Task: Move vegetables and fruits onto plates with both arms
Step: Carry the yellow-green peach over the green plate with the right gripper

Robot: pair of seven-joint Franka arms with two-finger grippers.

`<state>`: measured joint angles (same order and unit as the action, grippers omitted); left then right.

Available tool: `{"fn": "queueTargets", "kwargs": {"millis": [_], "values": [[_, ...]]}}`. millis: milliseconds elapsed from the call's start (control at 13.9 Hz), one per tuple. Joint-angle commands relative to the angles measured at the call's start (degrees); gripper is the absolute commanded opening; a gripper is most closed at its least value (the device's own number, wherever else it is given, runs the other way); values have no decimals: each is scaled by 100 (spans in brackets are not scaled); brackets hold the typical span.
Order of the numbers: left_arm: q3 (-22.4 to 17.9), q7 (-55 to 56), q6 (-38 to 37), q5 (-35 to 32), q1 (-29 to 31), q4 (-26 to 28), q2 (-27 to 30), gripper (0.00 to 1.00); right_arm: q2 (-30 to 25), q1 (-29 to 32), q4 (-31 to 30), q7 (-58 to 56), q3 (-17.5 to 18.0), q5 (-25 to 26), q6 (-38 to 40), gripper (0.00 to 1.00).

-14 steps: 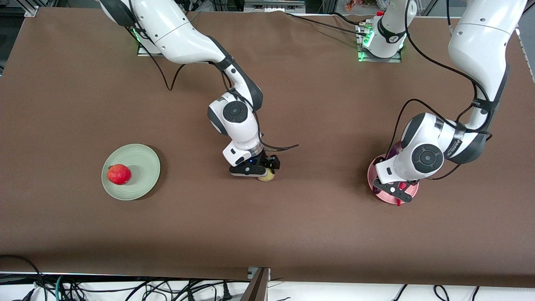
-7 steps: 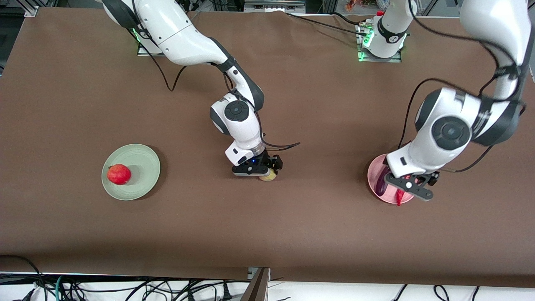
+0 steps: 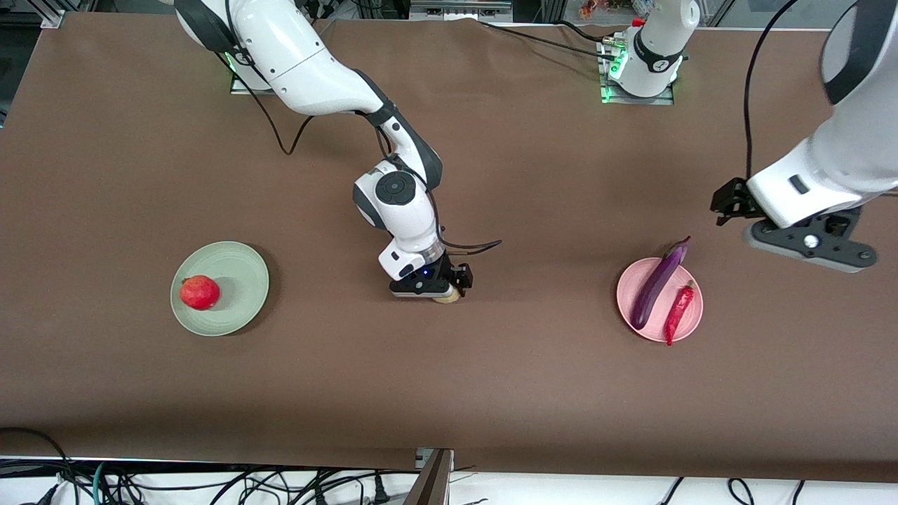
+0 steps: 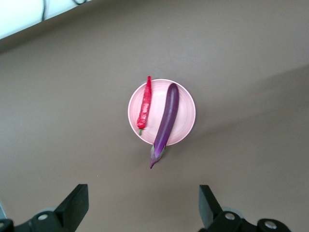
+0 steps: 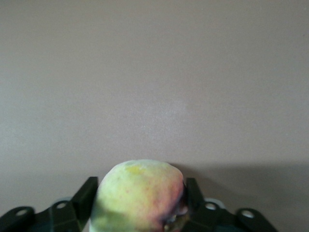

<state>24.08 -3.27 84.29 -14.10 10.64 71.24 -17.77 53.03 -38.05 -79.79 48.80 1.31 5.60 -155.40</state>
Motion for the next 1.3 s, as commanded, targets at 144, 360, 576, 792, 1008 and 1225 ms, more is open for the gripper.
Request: {"fn": "queueTargets", "kwargs": {"millis": [144,360,576,792,1008,1225], "values": [[-1845,415,1280,1627,-985,2616,2027,100,-29,-1,51,-19,-69,117,-35,33],[-1854,415,1248,1263,-1161,2817,2226,100,-309,61,51,-63,-104,126,577,33],[-1872,406,1204,1226,-1196,2746,2181,100,-950,402,34,-877,-87,29,2166,33],[-1959,424,1107,1199,-1337,2684,2164,100,-1373,1008,34,-2273,-87,-189,3337,33],[-1942,441,1124,1208,-1284,2675,2068,100,-1602,1667,25,-3759,-113,-472,4120,33],[-1898,450,1116,1208,-1284,2667,2058,100,-1646,2186,-36,-4623,-165,-472,4614,34]]}}
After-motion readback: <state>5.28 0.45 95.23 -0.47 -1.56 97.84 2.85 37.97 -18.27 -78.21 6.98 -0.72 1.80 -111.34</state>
